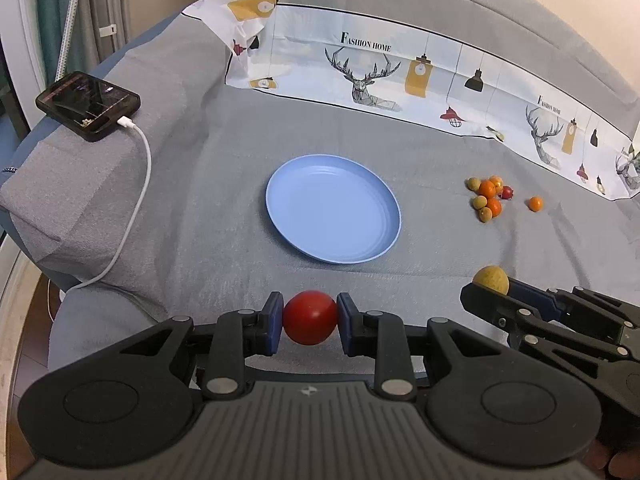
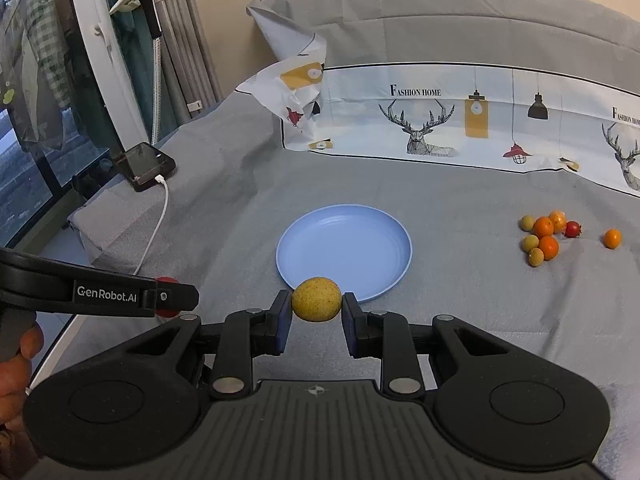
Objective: Organize fruits
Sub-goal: 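Carry red tomato in left tool onto blue plate while right tool carries yellow fruit there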
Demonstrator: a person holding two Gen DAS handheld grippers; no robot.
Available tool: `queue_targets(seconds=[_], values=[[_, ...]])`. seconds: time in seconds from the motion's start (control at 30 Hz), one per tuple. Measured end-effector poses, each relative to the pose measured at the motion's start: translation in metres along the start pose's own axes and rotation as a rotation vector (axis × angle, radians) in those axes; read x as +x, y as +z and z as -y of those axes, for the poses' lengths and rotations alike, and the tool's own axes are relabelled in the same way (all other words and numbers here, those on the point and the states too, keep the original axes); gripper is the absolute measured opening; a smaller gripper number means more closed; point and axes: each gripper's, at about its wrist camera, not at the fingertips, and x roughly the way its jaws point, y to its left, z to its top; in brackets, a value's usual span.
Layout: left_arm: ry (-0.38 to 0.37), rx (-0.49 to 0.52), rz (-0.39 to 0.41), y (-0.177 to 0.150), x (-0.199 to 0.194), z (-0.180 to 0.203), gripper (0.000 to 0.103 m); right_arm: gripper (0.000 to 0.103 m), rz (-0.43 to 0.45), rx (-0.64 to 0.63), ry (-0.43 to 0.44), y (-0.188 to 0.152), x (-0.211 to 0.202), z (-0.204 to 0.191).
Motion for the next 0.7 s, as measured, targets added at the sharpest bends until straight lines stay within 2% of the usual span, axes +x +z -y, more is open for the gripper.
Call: queue_targets(seconds=[0.37, 0.7], values=[[0.002, 0.0, -0.023, 0.004, 0.012, -0.001, 0.031, 0.028, -0.024, 0.014, -0.004, 0.001, 0.011, 0.002], [0.02, 0.0, -0.057, 0.023, 0.04, 0.001, 0.031, 0.028, -0.077, 0.058, -0.003, 0.005, 0.037, 0.017]])
